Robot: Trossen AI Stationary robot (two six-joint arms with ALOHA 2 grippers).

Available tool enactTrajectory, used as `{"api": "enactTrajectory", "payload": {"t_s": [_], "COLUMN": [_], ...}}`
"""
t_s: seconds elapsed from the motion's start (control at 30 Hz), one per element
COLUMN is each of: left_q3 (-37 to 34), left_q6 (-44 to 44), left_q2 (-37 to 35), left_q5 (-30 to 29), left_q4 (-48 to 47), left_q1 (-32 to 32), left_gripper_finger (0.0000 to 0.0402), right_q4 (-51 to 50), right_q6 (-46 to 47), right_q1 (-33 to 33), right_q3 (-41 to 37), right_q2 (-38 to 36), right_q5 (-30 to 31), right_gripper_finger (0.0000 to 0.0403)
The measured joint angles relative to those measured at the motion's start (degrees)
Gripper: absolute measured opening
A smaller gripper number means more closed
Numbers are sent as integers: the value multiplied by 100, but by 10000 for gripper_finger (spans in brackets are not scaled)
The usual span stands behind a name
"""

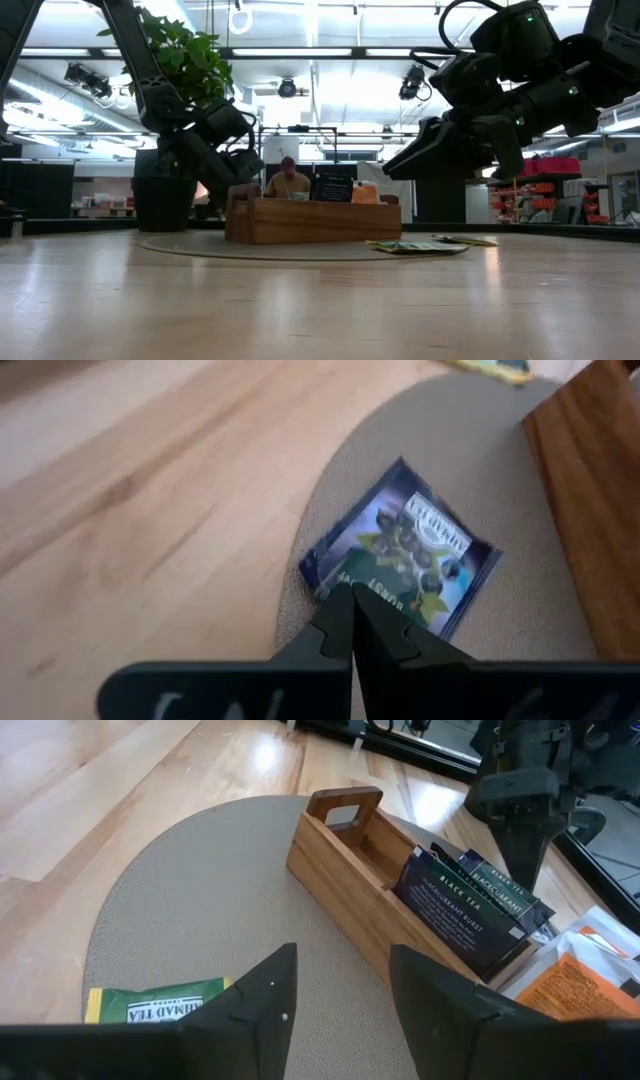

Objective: Pick & Place Tea
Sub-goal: Put the purple tea bag into the middle section of the wooden organizer

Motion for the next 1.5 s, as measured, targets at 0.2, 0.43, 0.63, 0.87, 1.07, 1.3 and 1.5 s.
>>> {"api": "enactTrajectory", "payload": {"t_s": [0.2, 0.43, 0.63, 0.87, 1.07, 1.3, 1.5], "left_q3": [24, 26, 26, 27, 38, 367, 529], "left_q6": [10, 298, 475, 115, 13, 166, 72], "left_q2": [-14, 47, 47, 47, 262, 455, 463], "left_q5": [-63, -102, -185, -349, -145, -250, -60], "left_q4": [419, 412, 249, -107, 223, -84, -375], "left_q1": [44, -81, -203, -36, 26, -127, -129], "left_gripper_finger": [39, 148, 206, 206, 182, 160, 131], "right_q4": [-23, -21, -13, 63, 73, 116, 105], "right_q6": [4, 4, 4, 4, 4, 4, 4], "right_q1": [-2, -2, -4, -26, -26, -26, -26], "right_q3": [0, 0, 0, 0, 0, 0, 0], "right_q2": [0, 0, 0, 0, 0, 0, 0], "right_q5": [0, 0, -1, -9, -13, -9, -7], "right_gripper_finger": [168, 168, 168, 168, 168, 168, 168]}}
